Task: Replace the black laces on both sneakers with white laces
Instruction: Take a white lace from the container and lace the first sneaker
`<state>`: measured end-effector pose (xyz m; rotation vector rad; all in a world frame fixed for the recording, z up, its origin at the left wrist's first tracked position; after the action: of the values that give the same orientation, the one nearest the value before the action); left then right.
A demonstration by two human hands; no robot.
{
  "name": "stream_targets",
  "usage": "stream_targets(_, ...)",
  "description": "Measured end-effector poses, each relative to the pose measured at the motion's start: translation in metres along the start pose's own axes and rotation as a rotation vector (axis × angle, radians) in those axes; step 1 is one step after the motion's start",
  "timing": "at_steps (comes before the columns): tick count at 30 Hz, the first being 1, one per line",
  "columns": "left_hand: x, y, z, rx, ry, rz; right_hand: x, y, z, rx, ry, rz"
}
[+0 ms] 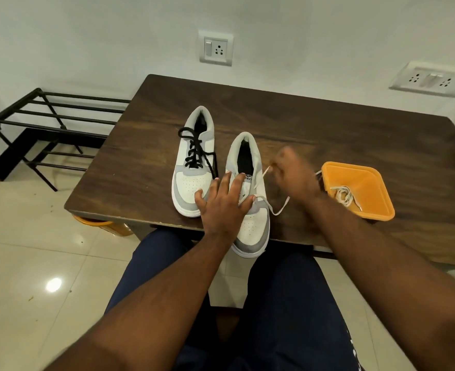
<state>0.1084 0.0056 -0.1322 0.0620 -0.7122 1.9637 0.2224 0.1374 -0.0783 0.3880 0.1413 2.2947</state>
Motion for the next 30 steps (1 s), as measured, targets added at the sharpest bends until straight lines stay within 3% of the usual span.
stream_targets(3,0.000,0.001,0.000,-0.010,0.056,0.017,0.034,-0.052,0.052,0.042,-0.294,-0.364)
stream_targets(5,0.000,0.002,-0.001,-0.025,0.077,0.026,0.051,-0.074,0.072,0.118,-0.369,-0.545)
stream_targets(14,-0.001,0.003,-0.002,-0.063,0.025,0.033,-0.006,-0.015,-0.024,0.579,0.027,-0.637)
stream_targets(16,-0.001,0.003,-0.001,-0.049,0.026,0.028,-0.023,-0.001,-0.043,0.626,0.115,-0.590)
stream_targets(22,-0.002,0.004,-0.005,-0.022,0.020,0.041,-0.031,0.017,-0.032,0.450,0.091,-0.255)
stream_targets(26,-0.003,0.006,-0.005,-0.030,0.026,0.060,-0.025,0.025,-0.024,0.146,0.148,-0.001)
stream_targets(30,-0.002,0.004,-0.003,-0.020,0.074,0.062,-0.003,0.015,0.002,-0.306,0.100,0.133)
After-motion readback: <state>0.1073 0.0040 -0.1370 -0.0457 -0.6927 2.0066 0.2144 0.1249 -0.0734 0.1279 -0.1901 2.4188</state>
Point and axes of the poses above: each hand's wrist, its own x-axis towards the middle knuckle, its own z-axis out of the back of the hand, y = z × x, the point moved 6 cm from there along x, towards the middle knuckle, and after that the axes turned 4 degrees about -x, right-handed, at the moved point
